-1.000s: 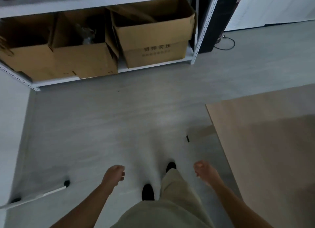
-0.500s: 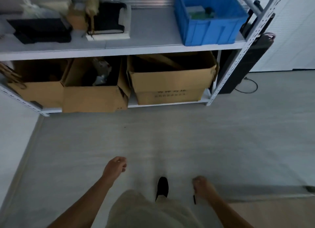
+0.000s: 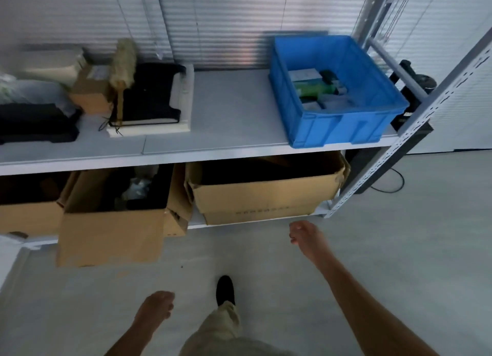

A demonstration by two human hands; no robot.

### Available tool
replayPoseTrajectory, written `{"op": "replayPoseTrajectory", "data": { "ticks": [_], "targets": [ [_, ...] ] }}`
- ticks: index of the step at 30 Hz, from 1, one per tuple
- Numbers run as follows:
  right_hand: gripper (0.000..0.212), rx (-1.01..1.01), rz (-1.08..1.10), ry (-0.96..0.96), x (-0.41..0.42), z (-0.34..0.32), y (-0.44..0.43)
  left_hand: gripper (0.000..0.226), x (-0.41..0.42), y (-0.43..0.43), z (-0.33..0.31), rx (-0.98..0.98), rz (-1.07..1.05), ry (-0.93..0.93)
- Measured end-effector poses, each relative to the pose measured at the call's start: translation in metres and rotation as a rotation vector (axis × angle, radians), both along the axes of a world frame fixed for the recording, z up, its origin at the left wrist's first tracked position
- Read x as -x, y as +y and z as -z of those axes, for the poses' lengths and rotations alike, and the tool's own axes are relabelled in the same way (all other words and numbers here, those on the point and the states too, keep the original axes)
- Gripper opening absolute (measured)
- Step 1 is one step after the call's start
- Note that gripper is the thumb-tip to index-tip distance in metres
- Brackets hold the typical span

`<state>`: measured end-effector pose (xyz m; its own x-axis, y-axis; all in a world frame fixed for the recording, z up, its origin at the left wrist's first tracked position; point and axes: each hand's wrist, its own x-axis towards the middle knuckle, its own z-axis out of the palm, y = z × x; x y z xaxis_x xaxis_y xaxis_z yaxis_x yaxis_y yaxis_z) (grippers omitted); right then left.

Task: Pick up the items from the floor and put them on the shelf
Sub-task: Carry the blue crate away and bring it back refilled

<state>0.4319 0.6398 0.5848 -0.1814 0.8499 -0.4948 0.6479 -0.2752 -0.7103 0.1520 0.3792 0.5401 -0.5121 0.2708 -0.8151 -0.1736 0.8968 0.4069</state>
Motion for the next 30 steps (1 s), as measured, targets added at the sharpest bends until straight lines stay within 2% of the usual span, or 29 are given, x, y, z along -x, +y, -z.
{"op": "replayPoseTrajectory", "data": {
  "ticks": [4,8,11,13,15,17,19,22,27,30],
  "targets": [
    [0.015,-0.088,0.156,0.086,0.009,-0.03,0.087,0.026,0.036,0.143,-0.011,-0.165,0.235,0.041],
    [0.019,-0.031,0.364,0.19,0.01,-0.073,0.169,0.048,0.033,0.309,-0.049,-0.408,0.403,0.049],
    [0.019,0.071,0.507,0.268,0.004,-0.099,0.227,0.041,-0.004,0.424,-0.107,-0.54,0.526,0.152],
    [0.033,0.162,0.619,0.357,0.0,-0.108,0.261,0.047,-0.033,0.486,-0.14,-0.609,0.524,0.162],
    [0.054,0.242,0.714,0.441,-0.002,-0.114,0.29,0.059,-0.06,0.535,-0.163,-0.598,0.432,0.065],
    [0.074,0.302,0.769,0.479,-0.004,-0.119,0.314,0.066,-0.083,0.56,-0.174,-0.535,0.321,-0.072],
    [0.083,0.347,0.791,0.504,-0.002,-0.122,0.33,0.055,-0.093,0.571,-0.17,-0.492,0.313,-0.018],
    [0.053,0.379,0.832,0.535,0.007,-0.121,0.345,0.044,-0.094,0.574,-0.159,-0.437,0.362,0.131],
    [0.037,0.346,0.97,0.582,0.012,-0.112,0.355,0.05,-0.091,0.581,-0.153,-0.461,0.35,0.081],
    [0.035,0.314,0.99,0.581,0.011,-0.113,0.354,0.054,-0.09,0.581,-0.15,-0.459,0.334,0.043]
  ]
}}
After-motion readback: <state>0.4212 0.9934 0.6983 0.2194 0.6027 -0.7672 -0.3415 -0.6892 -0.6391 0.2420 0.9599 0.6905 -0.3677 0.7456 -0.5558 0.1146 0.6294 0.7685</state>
